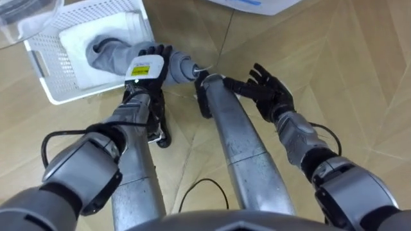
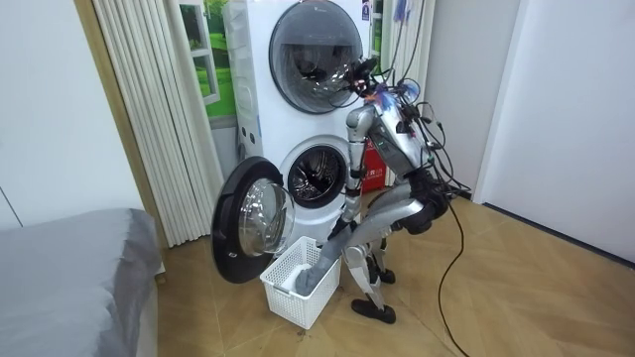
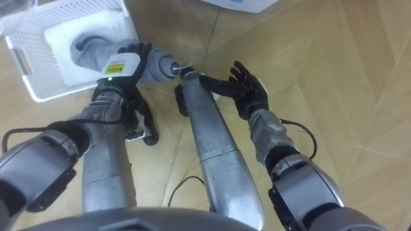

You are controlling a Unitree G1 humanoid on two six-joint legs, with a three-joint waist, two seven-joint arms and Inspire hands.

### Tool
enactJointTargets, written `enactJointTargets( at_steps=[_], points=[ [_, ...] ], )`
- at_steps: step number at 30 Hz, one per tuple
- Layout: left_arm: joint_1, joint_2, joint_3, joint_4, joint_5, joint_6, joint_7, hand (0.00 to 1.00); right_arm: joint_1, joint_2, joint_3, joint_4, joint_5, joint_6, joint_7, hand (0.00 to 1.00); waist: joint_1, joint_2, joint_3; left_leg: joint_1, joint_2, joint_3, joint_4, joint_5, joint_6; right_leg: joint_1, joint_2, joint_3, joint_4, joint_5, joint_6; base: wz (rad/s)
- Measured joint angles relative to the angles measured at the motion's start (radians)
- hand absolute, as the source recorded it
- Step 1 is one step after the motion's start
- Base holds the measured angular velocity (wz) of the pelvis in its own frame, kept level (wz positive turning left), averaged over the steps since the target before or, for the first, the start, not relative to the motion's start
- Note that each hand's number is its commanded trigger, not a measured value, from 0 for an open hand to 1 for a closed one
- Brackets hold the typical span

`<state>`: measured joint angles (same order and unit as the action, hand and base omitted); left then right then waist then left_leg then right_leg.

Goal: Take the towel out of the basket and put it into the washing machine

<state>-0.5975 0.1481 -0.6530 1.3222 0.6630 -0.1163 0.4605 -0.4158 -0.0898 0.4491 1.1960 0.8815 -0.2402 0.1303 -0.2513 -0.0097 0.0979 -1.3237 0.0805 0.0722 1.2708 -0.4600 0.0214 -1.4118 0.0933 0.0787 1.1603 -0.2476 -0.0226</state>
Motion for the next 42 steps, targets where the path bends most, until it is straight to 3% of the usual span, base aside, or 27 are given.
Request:
enactJointTargets(
  at_steps=[13, 26, 29, 33, 36, 42],
  points=[
    [-0.042, 0.032, -0.021, 0.000, 0.007, 0.006, 0.016, 1.00, 0.013, -0.007, 0.002, -0.001, -0.022, 0.010, 0.001, 0.00, -0.048, -0.010, -0.0007, 0.006, -0.003, 0.006, 0.037, -0.040, 0.001, 0.000, -0.004, -0.004, 0.043, -0.030, 0.002, -0.01],
    [-0.043, 0.032, -0.058, 0.000, 0.007, 0.005, 0.019, 1.00, 0.073, -0.022, 0.035, 0.010, -0.037, 0.026, -0.035, 0.00, -0.045, -0.010, -0.0007, 0.009, -0.006, 0.003, 0.038, -0.053, 0.005, 0.004, -0.006, -0.008, 0.045, -0.044, 0.004, 0.00],
    [-0.043, 0.031, -0.056, 0.004, -0.004, 0.005, 0.034, 1.00, 0.075, -0.022, 0.039, 0.008, -0.036, 0.045, -0.050, 0.00, -0.042, -0.009, -0.0007, 0.008, -0.006, -0.004, 0.043, -0.053, 0.004, 0.006, -0.007, -0.015, 0.047, -0.045, 0.003, 0.02],
    [-0.038, 0.024, -0.054, 0.005, -0.004, -0.004, 0.055, 1.00, 0.091, -0.031, 0.039, 0.008, -0.058, 0.053, -0.067, 0.00, -0.020, -0.004, -0.0009, 0.034, -0.003, -0.006, 0.036, -0.053, 0.004, 0.034, -0.006, -0.018, 0.037, -0.044, 0.001, 0.00],
    [-0.036, 0.023, -0.033, 0.004, -0.008, -0.048, 0.104, 1.00, 0.104, -0.038, 0.040, 0.011, -0.065, 0.053, -0.098, 0.00, 0.023, -0.001, -0.0013, 0.071, -0.005, -0.005, 0.013, -0.051, 0.000, 0.069, -0.008, -0.017, 0.017, -0.042, -0.002, 0.00],
    [-0.008, 0.013, 0.043, -0.008, -0.074, -0.093, 0.197, 1.00, 0.116, -0.057, 0.030, 0.044, -0.192, 0.046, -0.153, 0.00, 0.095, 0.016, -0.0032, 0.225, -0.010, 0.005, -0.153, 0.004, -0.004, 0.227, -0.052, -0.056, -0.133, -0.007, -0.021, 0.06]
  ],
)
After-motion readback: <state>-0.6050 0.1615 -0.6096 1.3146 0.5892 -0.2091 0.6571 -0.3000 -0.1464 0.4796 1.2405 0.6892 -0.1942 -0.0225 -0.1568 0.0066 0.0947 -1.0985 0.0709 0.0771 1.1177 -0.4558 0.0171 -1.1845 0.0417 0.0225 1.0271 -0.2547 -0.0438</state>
